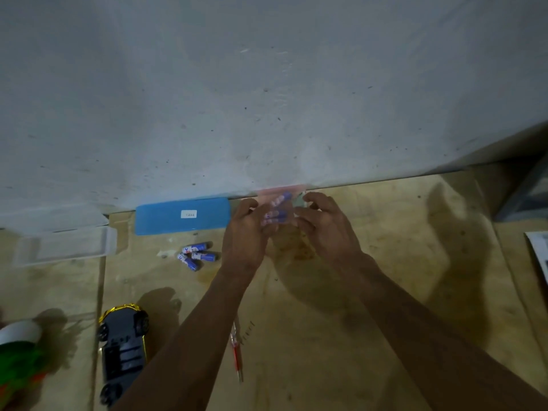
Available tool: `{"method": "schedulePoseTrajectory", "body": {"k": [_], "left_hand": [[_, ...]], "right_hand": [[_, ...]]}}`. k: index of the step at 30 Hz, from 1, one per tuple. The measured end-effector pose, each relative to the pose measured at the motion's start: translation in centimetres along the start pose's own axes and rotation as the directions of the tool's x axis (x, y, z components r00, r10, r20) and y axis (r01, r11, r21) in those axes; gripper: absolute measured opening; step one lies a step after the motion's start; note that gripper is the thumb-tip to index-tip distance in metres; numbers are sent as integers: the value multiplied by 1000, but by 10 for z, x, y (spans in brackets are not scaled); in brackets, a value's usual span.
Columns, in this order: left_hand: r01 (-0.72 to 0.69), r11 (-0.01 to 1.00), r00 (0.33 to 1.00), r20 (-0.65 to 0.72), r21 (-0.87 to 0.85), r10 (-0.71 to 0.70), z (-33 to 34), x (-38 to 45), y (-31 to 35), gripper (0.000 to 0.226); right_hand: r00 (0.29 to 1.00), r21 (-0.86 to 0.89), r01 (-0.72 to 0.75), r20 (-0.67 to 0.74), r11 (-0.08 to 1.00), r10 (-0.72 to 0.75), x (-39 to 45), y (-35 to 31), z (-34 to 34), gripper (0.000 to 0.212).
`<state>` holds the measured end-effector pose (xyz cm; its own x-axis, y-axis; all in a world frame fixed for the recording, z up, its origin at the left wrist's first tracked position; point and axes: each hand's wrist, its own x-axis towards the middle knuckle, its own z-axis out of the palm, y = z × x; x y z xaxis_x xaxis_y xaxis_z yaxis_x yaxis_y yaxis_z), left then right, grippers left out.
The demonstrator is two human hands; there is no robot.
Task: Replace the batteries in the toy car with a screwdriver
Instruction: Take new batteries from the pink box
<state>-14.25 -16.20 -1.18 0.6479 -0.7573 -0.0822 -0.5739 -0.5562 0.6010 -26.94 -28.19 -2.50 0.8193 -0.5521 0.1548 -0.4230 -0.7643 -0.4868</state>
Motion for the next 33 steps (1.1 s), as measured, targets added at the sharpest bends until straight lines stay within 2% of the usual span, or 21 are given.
{"method": "schedulePoseTrajectory", "body": {"k": [4, 7, 13, 17, 20, 22, 26, 29, 33], "left_hand": [[-31, 996, 999, 26, 80, 29, -1, 1, 0, 28], [1, 994, 998, 57, 108, -8, -2, 3, 0, 30], [26, 988, 995, 90, 151, -40, -7, 3, 5, 34], [8, 954, 986, 159, 299, -58, -12, 5, 2, 41], [-29, 944, 976, 212, 327, -44, -24, -6, -3, 56], [-30, 966, 987, 163, 258, -13, -37, -25, -10, 58], [-47, 992, 999, 14, 119, 46, -70, -80, -42, 50], [-15, 999, 996, -86, 40, 18, -98, -134, -70, 47], [62, 997, 971, -232, 38, -52, -132, -202, -108, 50]], "right_hand": [[996, 84, -92, 18, 992, 90, -6, 2, 11, 30], [995, 29, -84, 55, 996, 82, -9, 0, 17, 31], [979, -72, -178, 89, 981, 184, -8, -15, 10, 31], [951, -226, -221, 168, 949, 261, -4, -29, 8, 46], [923, -272, -252, 221, 929, 315, 0, -38, 2, 52], [909, -205, -300, 235, 932, 344, -4, -49, -5, 44], [944, 12, -327, 49, 945, 326, -34, -100, -3, 40], [951, 84, -307, 56, 948, 303, -57, -137, 10, 33], [957, 190, -289, 64, 938, 282, -82, -180, 27, 30]]}}
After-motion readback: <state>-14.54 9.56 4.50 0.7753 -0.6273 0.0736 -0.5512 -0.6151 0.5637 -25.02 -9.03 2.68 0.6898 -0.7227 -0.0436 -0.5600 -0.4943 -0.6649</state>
